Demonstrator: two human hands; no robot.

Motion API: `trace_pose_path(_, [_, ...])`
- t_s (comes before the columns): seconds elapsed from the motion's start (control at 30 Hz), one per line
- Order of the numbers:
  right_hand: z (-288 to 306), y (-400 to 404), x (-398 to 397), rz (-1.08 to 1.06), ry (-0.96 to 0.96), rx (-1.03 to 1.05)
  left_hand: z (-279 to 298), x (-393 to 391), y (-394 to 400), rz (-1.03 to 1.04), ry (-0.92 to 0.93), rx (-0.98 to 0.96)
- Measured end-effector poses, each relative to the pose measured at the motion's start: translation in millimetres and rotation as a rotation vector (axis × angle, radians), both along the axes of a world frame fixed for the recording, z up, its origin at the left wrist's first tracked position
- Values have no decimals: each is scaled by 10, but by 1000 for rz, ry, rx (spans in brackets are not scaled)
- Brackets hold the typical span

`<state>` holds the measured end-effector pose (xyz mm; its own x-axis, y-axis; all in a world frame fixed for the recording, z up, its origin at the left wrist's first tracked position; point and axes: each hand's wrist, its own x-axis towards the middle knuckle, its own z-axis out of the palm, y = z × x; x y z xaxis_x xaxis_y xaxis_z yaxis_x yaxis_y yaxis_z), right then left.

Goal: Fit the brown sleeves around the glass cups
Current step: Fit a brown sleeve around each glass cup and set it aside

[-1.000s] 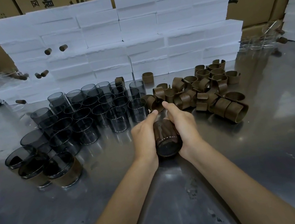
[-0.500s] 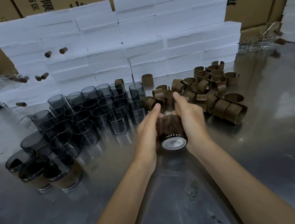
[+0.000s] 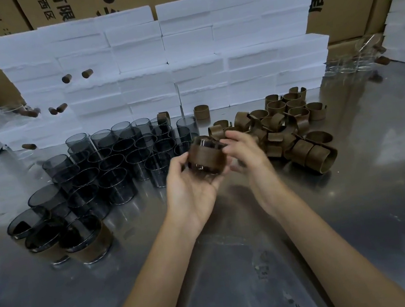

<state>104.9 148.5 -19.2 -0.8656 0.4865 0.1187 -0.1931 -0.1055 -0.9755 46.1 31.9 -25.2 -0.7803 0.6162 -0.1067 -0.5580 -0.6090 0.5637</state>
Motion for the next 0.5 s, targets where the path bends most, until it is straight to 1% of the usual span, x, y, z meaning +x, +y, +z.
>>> trace_pose_path(0.07, [-53,-76,-5,89,-38,101,18,-5,-23,6,-52,51])
trace_pose_path(0.17, [-103,-119,-30,81,-106,194,29,-11,-18,25,-86,62])
trace_pose_path(0.4, [-135,-117,-36,63,-77,257,-19,-25,-29,14,-36,-12])
trace_pose_path(0.5, [-156,-136,-55,-10,-78,291,-82,-68,-26,8,18,-42])
